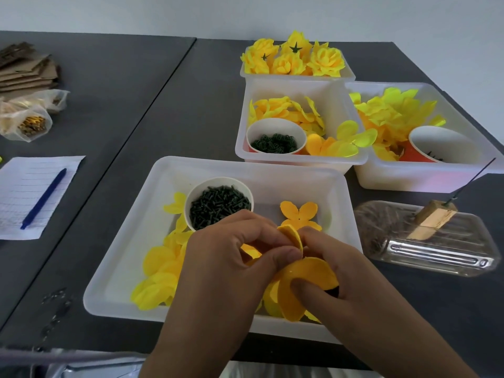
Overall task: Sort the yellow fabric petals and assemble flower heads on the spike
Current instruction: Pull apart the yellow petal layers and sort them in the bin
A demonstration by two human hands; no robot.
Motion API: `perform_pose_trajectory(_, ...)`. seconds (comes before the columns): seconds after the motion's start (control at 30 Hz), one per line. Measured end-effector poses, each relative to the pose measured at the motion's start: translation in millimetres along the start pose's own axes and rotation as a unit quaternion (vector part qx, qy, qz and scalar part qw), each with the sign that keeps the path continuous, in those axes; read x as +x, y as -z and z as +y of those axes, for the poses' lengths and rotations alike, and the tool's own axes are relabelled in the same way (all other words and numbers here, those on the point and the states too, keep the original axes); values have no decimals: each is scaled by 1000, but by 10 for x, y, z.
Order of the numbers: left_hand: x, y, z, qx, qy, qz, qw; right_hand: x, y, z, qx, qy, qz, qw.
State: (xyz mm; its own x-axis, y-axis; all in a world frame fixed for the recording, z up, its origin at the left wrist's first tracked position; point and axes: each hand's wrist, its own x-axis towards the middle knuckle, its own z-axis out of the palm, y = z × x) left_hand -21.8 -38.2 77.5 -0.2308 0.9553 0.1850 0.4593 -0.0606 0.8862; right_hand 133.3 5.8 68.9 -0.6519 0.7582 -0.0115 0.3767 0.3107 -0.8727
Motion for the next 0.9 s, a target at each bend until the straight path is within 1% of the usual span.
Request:
perform_pose_trajectory(0.23, -9, -7, -16, 9, 6, -9, 1000, -11, 5, -12, -8, -15, -17, 1000)
perform_pose_trajectory(0.43, -17, -27, -4, 15, 3, 4, 1000, -22, 25, -30, -6, -22, -26, 999)
perform_pose_trajectory(0.9, 0, -57, -17, -11, 4, -6, 1000, -30, 53, 18, 0, -7, -25, 1000)
